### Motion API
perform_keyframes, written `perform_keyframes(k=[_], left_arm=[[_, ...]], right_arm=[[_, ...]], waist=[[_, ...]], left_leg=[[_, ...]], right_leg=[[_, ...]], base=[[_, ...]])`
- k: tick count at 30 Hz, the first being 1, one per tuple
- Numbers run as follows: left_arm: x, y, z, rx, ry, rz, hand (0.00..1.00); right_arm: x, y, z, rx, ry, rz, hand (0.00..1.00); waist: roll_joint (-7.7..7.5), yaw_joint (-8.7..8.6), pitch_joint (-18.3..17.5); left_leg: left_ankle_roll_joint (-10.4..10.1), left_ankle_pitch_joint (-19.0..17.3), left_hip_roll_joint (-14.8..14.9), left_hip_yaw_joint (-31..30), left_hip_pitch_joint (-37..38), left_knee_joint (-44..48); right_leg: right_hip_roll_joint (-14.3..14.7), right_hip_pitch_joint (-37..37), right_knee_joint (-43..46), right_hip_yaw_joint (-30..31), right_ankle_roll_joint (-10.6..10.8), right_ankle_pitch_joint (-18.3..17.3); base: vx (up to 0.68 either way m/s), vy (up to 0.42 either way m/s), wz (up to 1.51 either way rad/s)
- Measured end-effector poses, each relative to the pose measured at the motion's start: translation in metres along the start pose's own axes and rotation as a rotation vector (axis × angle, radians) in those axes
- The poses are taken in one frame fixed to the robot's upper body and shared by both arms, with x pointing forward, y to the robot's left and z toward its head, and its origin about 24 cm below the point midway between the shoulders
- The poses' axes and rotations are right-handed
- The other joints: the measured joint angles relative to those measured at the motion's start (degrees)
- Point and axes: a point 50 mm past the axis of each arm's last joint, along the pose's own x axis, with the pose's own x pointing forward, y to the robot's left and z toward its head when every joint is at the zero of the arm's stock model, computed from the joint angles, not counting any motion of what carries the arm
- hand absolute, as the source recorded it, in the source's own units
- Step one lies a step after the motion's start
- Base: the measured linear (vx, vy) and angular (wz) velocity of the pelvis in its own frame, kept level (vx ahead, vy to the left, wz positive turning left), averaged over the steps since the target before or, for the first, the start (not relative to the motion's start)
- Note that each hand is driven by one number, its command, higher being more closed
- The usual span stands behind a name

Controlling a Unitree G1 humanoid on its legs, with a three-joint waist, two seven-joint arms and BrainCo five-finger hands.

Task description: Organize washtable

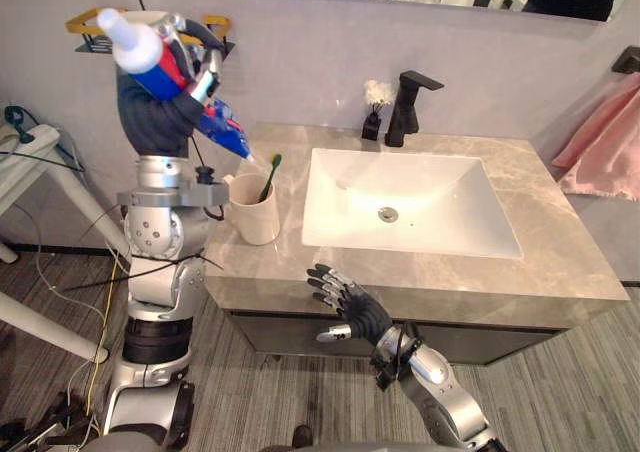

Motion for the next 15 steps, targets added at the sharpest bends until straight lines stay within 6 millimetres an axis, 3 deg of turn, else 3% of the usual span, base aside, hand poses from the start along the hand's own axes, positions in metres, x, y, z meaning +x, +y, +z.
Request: perform_keyframes(k=[4,15], left_arm=[[0.006,0.006,-0.003,0.030,0.000,0.050,1.00],[0.003,0.006,-0.015,0.115,0.047,0.062,1.00]], right_arm=[[-0.009,-0.011,-0.001,0.050,-0.019,-0.095,0.00],[-0.024,-0.034,0.003,0.085,-0.059,-0.274,0.00]], waist=[[0.11,-1.66,-0.1],[0.01,-2.90,0.0]], left_leg=[[0.1,0.0,0.1,0.2,0.0,0.0],[0.5,-0.4,0.1,1.6,-0.3,0.0]], right_leg=[[0.1,-0.1,-0.4,0.4,0.2,0.4],[0.3,-0.8,-0.9,2.0,0.5,1.1]], base=[[0.01,-0.010,-0.05],[0.01,-0.004,-0.07]])
